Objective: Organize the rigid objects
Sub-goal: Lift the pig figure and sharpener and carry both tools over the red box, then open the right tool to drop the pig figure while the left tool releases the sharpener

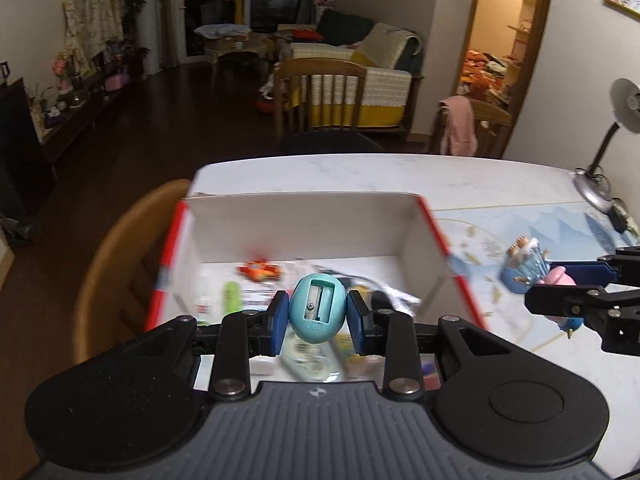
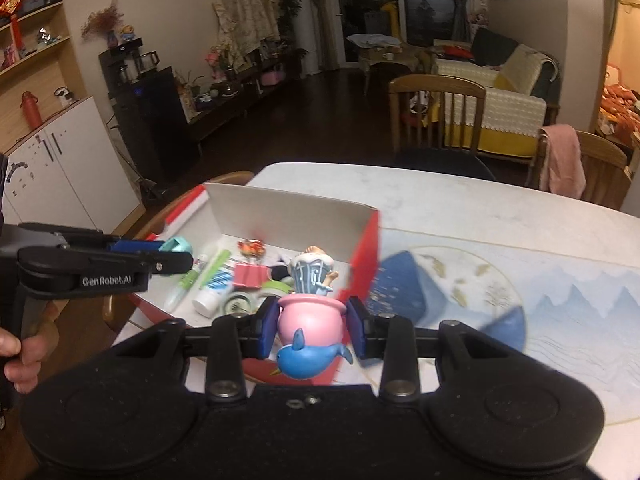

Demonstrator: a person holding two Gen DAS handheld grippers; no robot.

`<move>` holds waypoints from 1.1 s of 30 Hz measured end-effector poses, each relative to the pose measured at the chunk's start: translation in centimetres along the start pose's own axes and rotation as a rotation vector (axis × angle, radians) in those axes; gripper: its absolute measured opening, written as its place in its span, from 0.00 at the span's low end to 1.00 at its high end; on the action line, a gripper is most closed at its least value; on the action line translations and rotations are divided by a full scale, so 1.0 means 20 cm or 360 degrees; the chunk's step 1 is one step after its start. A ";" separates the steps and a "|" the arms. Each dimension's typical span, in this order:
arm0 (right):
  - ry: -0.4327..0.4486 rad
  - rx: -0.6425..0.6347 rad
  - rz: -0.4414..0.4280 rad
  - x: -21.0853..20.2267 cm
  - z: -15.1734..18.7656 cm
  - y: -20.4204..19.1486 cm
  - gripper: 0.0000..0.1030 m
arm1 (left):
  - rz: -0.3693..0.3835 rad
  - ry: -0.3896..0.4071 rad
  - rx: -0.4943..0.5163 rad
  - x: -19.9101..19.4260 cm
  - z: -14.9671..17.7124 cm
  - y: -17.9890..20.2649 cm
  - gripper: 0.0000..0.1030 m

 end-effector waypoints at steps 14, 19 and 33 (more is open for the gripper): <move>-0.0083 -0.0068 0.0031 0.39 0.08 -0.22 0.34 | -0.0041 -0.0155 0.0070 0.30 0.06 -0.29 0.30; -0.0149 -0.0114 0.0055 0.52 0.14 -0.24 0.34 | 0.0001 -0.0251 0.0116 0.44 0.12 -0.26 0.30; -0.0273 -0.0201 0.0092 0.75 0.27 -0.27 0.34 | 0.0010 -0.0463 0.0230 0.69 0.25 -0.25 0.30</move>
Point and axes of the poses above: each gripper's, at about its wrist camera, not at the fingertips, and x roughly the way its jaws point, y to its right, z to its underside, the point moved 8 cm from there along x, roughly the way its jaws point, and after that the axes turned 15 degrees about y, right-handed, at the moved point
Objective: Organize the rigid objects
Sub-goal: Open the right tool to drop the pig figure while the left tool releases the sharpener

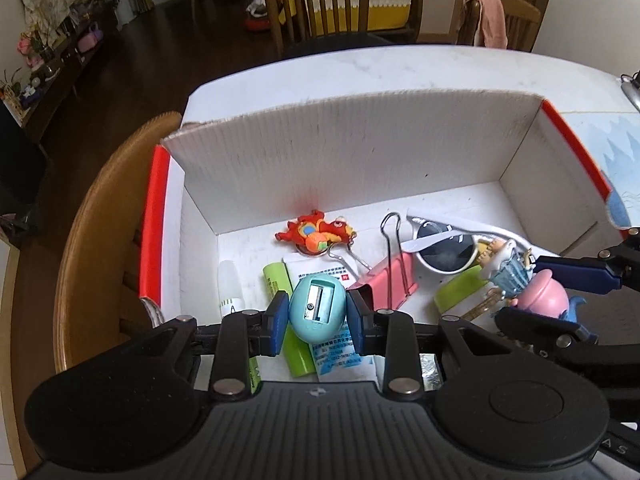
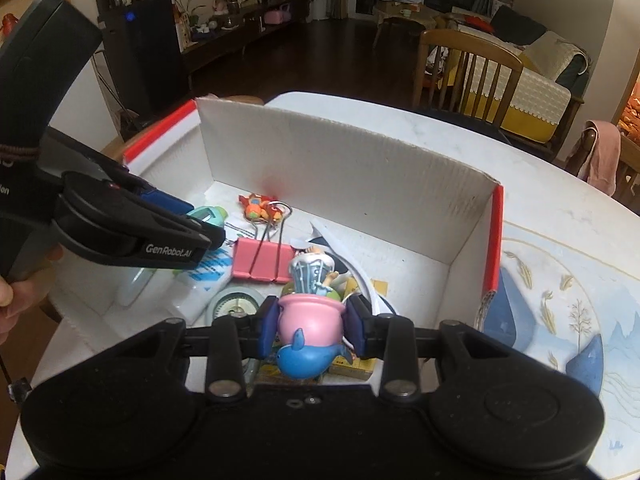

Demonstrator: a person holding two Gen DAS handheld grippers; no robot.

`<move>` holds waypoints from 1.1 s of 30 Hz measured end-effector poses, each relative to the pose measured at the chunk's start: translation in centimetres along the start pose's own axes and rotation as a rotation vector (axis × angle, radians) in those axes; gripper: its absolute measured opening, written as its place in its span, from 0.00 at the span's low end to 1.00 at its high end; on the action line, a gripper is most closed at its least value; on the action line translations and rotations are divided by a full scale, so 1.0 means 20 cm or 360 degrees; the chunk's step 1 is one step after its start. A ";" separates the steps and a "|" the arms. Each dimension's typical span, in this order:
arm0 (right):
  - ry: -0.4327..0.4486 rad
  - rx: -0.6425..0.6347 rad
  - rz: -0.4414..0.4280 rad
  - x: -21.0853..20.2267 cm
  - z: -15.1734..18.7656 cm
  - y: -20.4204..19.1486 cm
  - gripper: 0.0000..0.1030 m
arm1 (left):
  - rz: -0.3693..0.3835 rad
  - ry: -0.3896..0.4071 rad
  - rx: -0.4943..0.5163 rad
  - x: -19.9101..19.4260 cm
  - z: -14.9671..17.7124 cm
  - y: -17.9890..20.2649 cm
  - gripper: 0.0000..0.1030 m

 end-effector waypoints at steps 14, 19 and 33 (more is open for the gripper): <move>-0.0066 -0.0001 0.0036 0.07 0.04 0.03 0.35 | 0.0090 -0.0127 -0.0008 0.06 0.06 -0.03 0.29; -0.0063 0.0032 0.0035 0.06 0.05 0.04 0.37 | 0.0065 -0.0104 -0.0019 0.03 0.06 -0.05 0.31; 0.0062 0.0113 -0.0023 -0.14 0.00 0.07 0.46 | 0.0088 0.0166 -0.0025 -0.24 0.00 0.02 0.70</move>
Point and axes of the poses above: each gripper's, at about its wrist camera, not at the fingertips, and x roughly the way its jaws point, y to its right, z to its underside, the point moved 8 cm from there along x, roughly the way its jaws point, and after that the axes turned 15 degrees about y, right-handed, at the moved point
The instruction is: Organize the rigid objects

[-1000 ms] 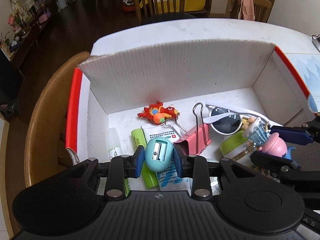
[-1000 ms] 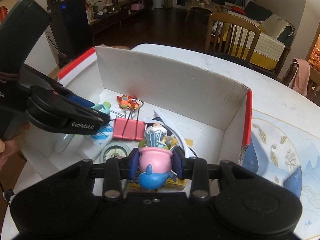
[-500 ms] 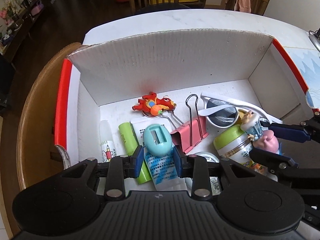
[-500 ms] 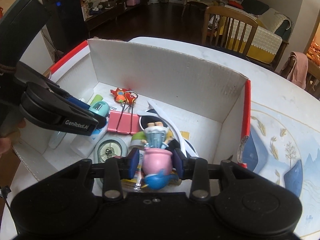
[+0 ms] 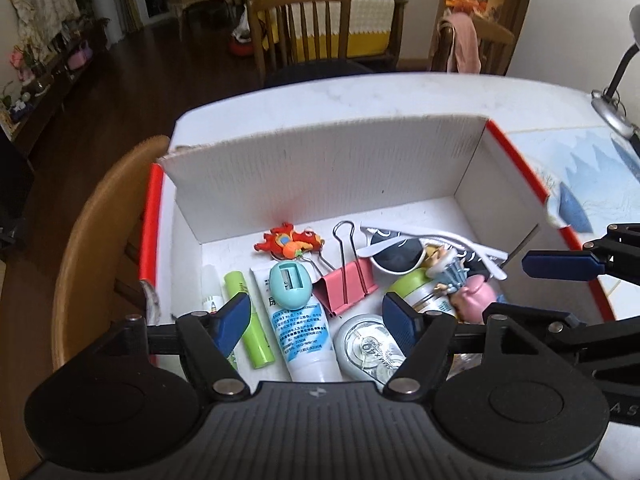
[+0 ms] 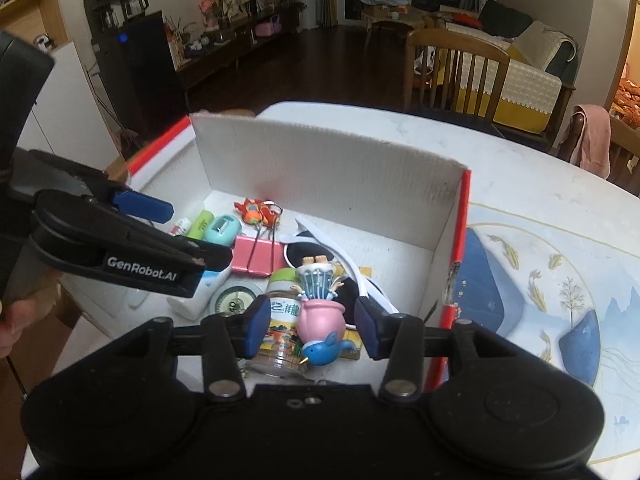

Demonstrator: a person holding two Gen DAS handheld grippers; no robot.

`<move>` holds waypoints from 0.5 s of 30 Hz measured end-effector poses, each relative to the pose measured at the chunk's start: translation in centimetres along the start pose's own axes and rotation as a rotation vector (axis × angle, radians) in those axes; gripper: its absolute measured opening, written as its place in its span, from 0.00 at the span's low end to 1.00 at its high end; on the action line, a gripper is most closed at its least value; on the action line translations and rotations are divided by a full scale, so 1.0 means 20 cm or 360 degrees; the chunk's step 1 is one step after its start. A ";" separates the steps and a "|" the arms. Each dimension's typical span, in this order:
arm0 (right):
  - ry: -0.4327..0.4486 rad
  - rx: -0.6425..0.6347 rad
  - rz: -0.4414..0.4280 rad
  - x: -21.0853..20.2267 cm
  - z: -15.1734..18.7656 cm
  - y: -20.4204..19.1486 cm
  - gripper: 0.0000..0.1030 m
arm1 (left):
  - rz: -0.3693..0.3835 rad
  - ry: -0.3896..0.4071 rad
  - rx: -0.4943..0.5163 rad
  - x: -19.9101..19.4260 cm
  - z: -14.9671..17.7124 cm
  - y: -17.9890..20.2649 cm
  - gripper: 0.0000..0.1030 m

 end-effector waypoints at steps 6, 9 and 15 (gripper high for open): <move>0.0067 0.0036 -0.0028 -0.11 -0.04 0.01 0.52 | -0.0021 0.0092 -0.0046 -0.14 -0.02 0.01 0.70; 0.0096 0.0049 -0.0040 -0.16 -0.05 0.01 0.57 | -0.0030 0.0130 -0.0052 -0.20 -0.02 0.03 0.71; 0.0179 0.0081 -0.0063 -0.28 -0.08 0.02 0.62 | -0.0042 0.0196 -0.0075 -0.33 -0.02 0.06 0.78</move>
Point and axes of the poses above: each gripper's, at about its wrist camera, not at the fingertips, and x roughly the way its jaws point, y to its right, z to its underside, the point moved 8 cm from there along x, roughly the way its jaws point, and after that the axes turned 15 degrees about y, right-handed, at the moved point
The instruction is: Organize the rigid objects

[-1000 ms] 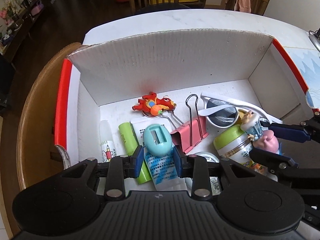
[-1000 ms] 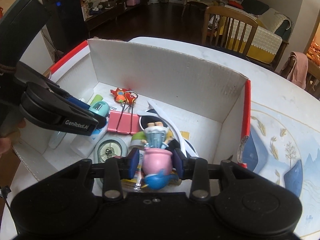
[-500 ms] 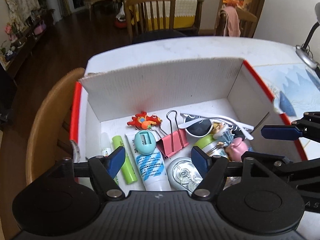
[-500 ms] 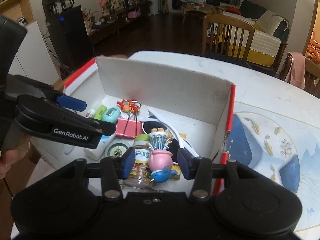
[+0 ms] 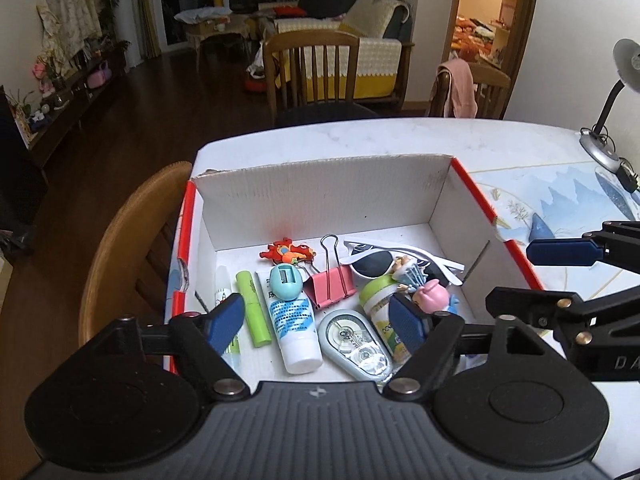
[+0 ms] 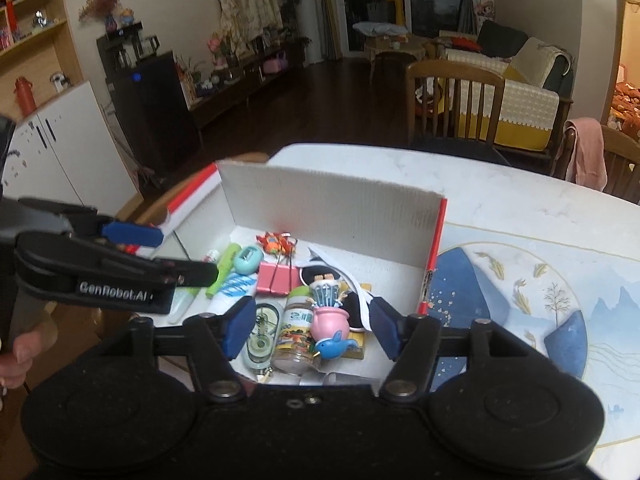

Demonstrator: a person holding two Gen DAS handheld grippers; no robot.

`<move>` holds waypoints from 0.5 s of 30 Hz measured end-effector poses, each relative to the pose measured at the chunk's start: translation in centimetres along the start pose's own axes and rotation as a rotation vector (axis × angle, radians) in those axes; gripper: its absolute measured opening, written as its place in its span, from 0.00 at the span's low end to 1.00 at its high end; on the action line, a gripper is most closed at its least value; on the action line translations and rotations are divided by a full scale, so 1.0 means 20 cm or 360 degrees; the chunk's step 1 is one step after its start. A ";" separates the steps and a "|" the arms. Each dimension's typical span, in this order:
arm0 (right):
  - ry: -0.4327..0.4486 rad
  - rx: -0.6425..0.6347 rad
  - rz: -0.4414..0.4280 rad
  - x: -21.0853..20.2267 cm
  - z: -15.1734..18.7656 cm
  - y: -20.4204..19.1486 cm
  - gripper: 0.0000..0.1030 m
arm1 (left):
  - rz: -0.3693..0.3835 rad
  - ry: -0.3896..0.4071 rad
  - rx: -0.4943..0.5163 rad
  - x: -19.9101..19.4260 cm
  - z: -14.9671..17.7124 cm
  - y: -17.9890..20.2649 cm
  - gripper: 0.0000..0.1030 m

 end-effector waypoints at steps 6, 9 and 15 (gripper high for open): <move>0.0057 0.0017 -0.0034 -0.11 -0.02 0.00 0.75 | -0.0020 0.0064 -0.0071 -0.13 0.00 0.02 0.79; 0.0087 0.0029 -0.0057 -0.16 -0.03 0.00 0.84 | -0.0024 0.0086 -0.0093 -0.18 0.00 0.03 0.80; 0.0151 0.0040 -0.0098 -0.25 -0.04 0.00 0.95 | -0.0048 0.0112 -0.0116 -0.24 0.03 0.04 1.00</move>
Point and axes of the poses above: each gripper's, at about its wrist camera, not at the fingertips, and x roughly the way its jaws point, y to its right, z to its underside, the point moved 8 cm from there along x, roughly the way its jaws point, and after that the axes turned 15 degrees about y, right-handed, at the moved point
